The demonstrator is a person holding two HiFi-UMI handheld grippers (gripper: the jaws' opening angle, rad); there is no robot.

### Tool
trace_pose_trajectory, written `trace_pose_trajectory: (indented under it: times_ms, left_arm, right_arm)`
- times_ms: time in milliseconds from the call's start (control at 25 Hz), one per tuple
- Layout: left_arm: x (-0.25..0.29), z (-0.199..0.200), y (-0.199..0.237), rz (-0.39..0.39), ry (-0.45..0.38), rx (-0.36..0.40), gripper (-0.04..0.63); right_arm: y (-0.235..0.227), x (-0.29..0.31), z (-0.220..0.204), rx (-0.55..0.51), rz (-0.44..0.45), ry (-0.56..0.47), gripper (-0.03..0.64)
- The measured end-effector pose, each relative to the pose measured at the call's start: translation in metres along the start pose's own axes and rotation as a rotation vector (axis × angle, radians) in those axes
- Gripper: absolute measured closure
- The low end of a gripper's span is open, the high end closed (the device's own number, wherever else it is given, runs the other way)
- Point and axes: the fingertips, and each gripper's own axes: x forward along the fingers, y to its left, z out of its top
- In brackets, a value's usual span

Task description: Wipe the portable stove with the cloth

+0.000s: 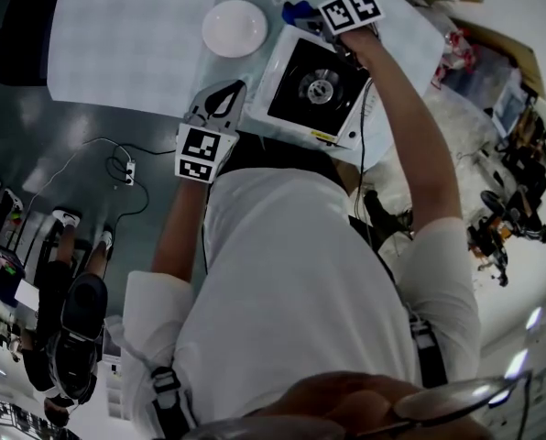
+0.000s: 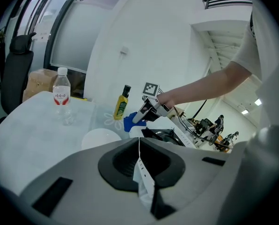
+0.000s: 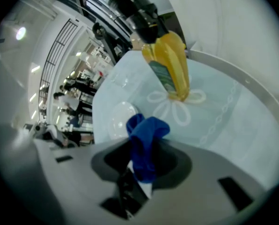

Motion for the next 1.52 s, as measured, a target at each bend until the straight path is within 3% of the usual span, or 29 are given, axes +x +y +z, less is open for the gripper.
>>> trace_pose_trajectory:
  times_ms: [320, 440, 640, 1120, 1520]
  left_arm:
    - [-0.006, -0.003, 0.009, 0.01, -0.035, -0.055, 0.56]
    - [-0.004, -0.001, 0.012, 0.001, -0.059, -0.084, 0.558]
    - [-0.003, 0.01, 0.011, -0.016, -0.105, -0.101, 0.56]
    - [-0.019, -0.013, 0.018, -0.017, -0.104, -0.151, 0.559]
    - [-0.037, -0.03, 0.034, 0.007, -0.112, -0.182, 0.559]
  right_arm:
    - [0.027, -0.002, 0.021, -0.151, -0.017, -0.019, 0.48]
    - [0.034, -0.009, 0.025, -0.24, -0.069, -0.017, 0.48]
    - [0.042, -0.007, 0.016, -0.487, -0.216, 0.07, 0.48]
    - [0.059, 0.026, 0.008, -0.905, -0.377, 0.27, 0.48]
    - [0.055, 0.036, -0.011, -0.895, -0.422, 0.339, 0.479]
